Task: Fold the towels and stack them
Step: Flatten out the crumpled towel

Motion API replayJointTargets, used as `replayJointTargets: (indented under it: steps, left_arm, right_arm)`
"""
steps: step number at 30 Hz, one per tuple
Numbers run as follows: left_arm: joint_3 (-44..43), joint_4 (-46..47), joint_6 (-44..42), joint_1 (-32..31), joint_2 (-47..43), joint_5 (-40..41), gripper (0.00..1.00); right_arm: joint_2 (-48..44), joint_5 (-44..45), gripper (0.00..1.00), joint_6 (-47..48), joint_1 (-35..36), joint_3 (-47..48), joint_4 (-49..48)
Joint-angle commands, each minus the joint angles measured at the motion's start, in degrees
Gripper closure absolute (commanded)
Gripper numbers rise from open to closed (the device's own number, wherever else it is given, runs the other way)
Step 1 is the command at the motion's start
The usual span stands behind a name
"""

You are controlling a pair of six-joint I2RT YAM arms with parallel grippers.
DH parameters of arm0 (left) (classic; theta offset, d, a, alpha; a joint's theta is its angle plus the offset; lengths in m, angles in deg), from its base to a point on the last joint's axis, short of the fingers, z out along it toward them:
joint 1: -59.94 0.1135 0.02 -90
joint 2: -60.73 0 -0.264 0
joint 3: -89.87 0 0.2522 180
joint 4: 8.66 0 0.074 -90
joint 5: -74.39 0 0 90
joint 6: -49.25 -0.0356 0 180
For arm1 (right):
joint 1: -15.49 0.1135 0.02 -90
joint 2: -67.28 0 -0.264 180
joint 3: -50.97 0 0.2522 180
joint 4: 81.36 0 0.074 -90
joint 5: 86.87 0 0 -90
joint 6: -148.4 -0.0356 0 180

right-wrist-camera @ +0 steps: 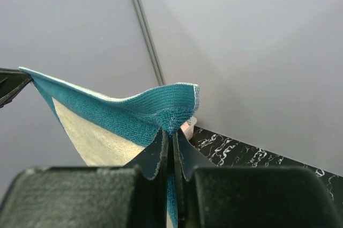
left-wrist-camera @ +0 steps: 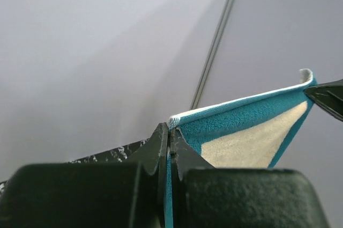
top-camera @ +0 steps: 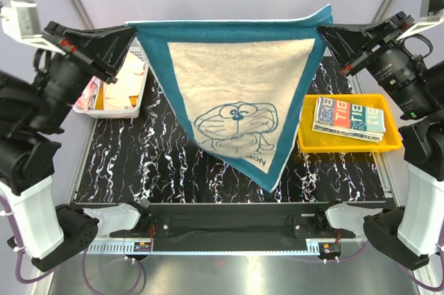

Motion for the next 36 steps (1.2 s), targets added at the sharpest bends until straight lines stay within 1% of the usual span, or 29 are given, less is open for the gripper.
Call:
replayJointTargets:
  steps: [1,4,7,10,11,12,15,17,18,19,21,22,24,25,27,28,30,32,35,36]
  left_arm:
    - [-1.01,7.76,-0.62,0.69,-3.95,1.91,1.00]
    - [-1.19,9.52,-0.71,0.69,-4.66,2.34,1.00]
    - [-2.85,9.96,-0.97,0.69,-3.35,3.13,1.00]
    - [-3.12,10.57,-1.50,0.69,-0.97,3.75,1.00]
    - [-2.68,10.66,-1.76,0.69,-0.27,3.83,1.00]
    - [-2.16,10.75,-2.03,0.69,1.30,6.01,1.00]
    - [0.92,12.51,-2.73,1.13,4.29,8.58,1.00]
    - [2.15,13.47,-1.69,3.76,6.41,8.50,1.00]
    - [2.33,13.74,-0.90,5.16,8.94,7.19,1.00]
    - [2.59,14.87,-0.10,8.22,10.27,6.31,1.00]
    - [2.77,15.93,2.80,11.22,13.52,4.28,1.00]
    - [2.42,16.63,3.67,13.94,17.10,2.80,1.00]
    - [1.02,17.25,5.53,15.54,21.16,1.64,1.00]
    - [0.75,18.30,5.88,16.76,24.75,1.38,1.00]
    - [-0.13,19.71,7.19,17.83,27.93,0.85,1.00]
    - [-0.83,20.41,7.46,18.70,29.86,0.59,1.00]
    - [-4.07,20.25,7.99,19.41,35.05,0.23,1.00]
    - [-6.79,20.68,7.99,19.85,39.09,0.14,1.00]
    - [-7.95,21.65,8.51,20.03,41.56,-0.29,1.00]
    - [-7.95,22.00,8.60,20.11,42.44,-0.30,1.00]
  right_arm:
    - [-1.90,1.19,1.00,-0.47,-0.67,2.48,-1.19]
    - [-2.08,0.83,1.00,-0.73,-0.59,3.01,-2.25]
    - [-0.77,0.57,1.00,-0.82,-0.67,4.68,-2.42]
    - [1.86,2.58,1.00,-0.04,-0.67,4.68,-3.04]
    - [2.83,3.02,1.00,0.32,-0.67,4.68,-2.78]
    - [3.89,3.38,1.00,0.84,-0.67,4.77,-2.69]
    - [8.02,4.61,1.00,2.07,-0.67,3.46,-3.56]
    - [11.97,5.75,1.00,2.69,-0.67,2.84,-4.70]
    - [13.46,6.01,1.00,3.65,-0.76,2.49,-5.23]
    - [16.61,6.80,1.00,3.83,-0.76,2.49,-5.85]
    - [20.05,6.98,1.00,4.27,-1.37,2.66,-7.69]
    - [23.55,6.98,1.00,4.36,-1.64,2.92,-8.39]
    - [27.26,6.81,1.00,3.93,-2.78,3.97,-10.42]
    - [30.93,6.55,1.00,3.66,-3.39,4.50,-11.12]
    - [34.73,6.02,1.00,2.70,-4.71,6.26,-13.23]
    - [38.23,6.28,1.00,2.61,-5.15,6.96,-13.93]
    - [43.24,6.28,1.00,1.91,-6.11,10.02,-15.25]
    - [46.07,6.19,1.00,1.29,-6.56,12.06,-16.13]
    - [51.26,6.72,1.00,1.29,-6.91,18.28,-14.56]
    - [52.40,6.72,1.00,1.55,-6.91,18.92,-14.12]
